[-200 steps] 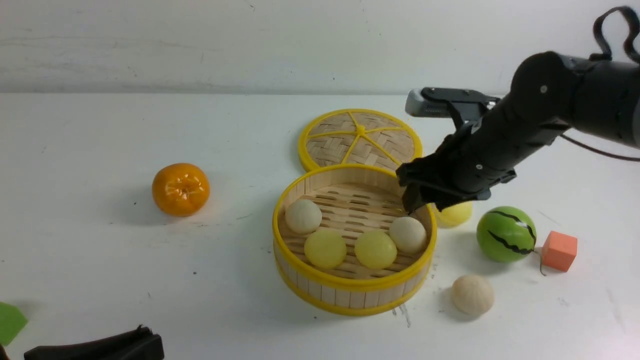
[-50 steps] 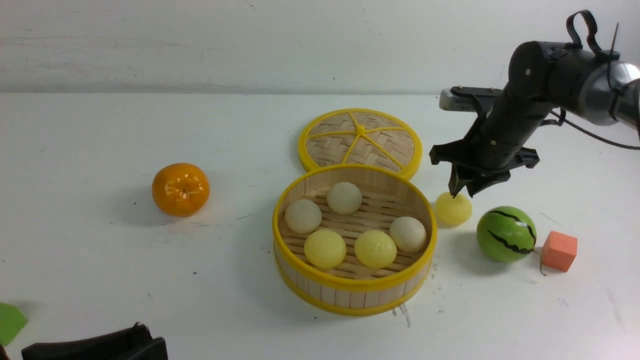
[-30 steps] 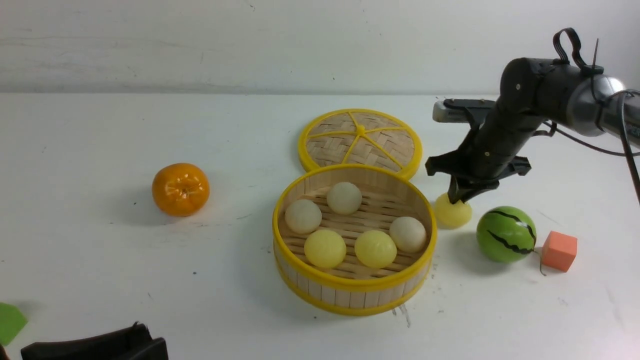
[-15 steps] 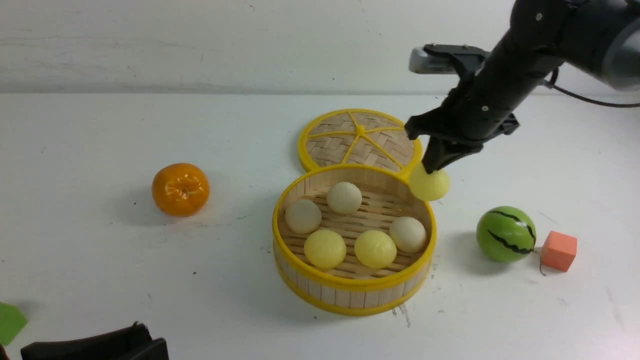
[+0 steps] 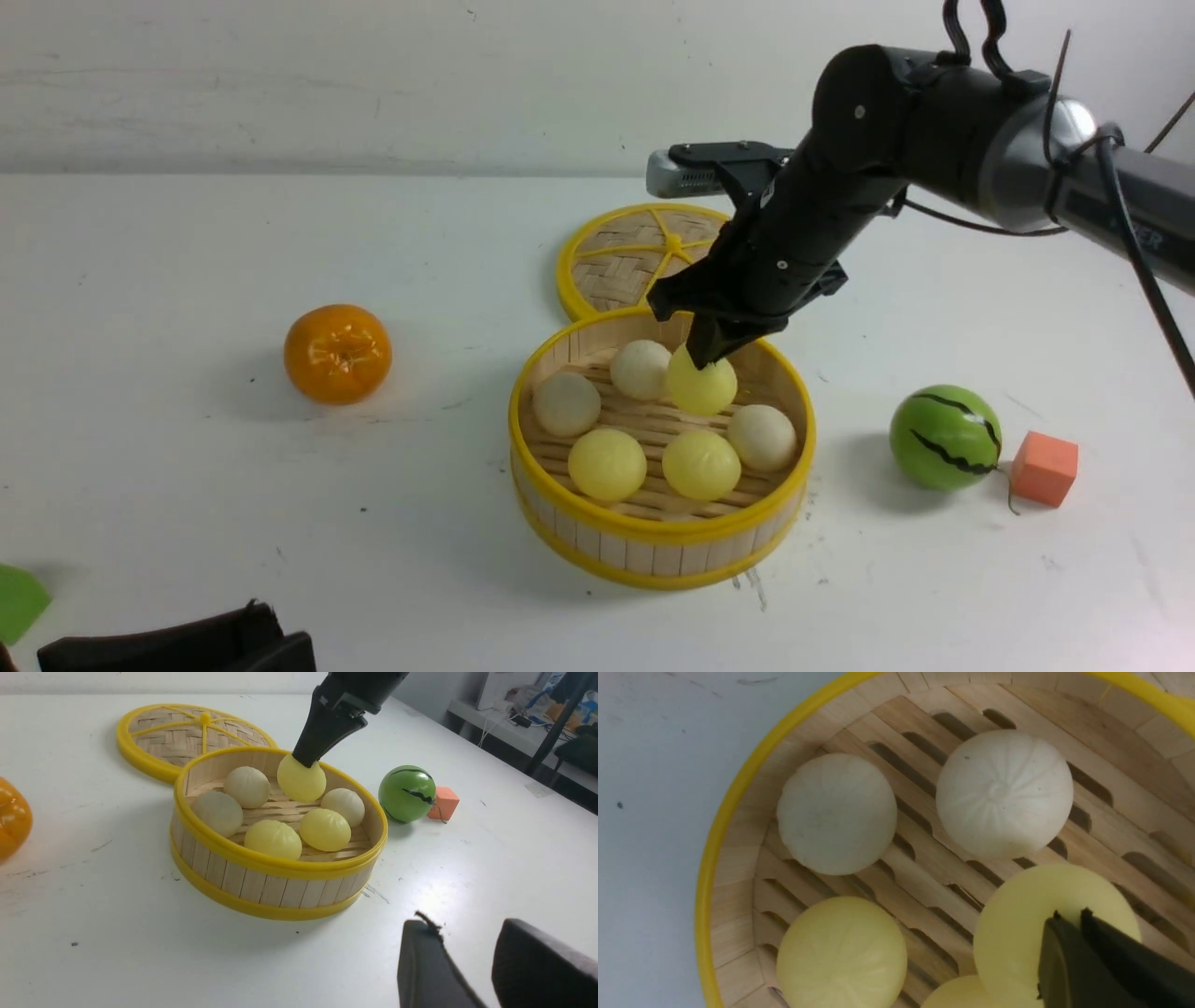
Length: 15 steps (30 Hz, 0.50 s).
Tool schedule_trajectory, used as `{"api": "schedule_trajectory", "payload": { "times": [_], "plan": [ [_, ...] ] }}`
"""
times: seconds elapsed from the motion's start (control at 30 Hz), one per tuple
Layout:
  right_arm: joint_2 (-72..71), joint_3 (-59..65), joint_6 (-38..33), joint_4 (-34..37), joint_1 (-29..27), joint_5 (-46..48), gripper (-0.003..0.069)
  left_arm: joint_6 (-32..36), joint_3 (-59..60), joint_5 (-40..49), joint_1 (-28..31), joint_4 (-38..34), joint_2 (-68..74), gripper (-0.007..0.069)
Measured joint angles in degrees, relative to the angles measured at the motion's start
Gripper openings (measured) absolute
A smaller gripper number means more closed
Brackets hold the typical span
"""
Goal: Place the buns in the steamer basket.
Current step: Use the right arm to put the steamed stuffed bun into the steamer
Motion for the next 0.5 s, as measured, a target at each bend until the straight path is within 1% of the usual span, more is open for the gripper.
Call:
{"api": "schedule_trajectory", "payload": {
  "times": [0.37, 0.5],
  "plan": [
    [3.4, 0.0, 0.5, -1.3, 0.0, 0.0, 0.0003, 0.0, 0.0, 0.0, 0.0, 0.0, 0.0, 0.0227],
    [3.5, 0.0, 1.2, -1.9, 0.0, -0.2, 0.0031, 0.0, 0.0, 0.0, 0.0, 0.0, 0.0, 0.0228]
  ]
}}
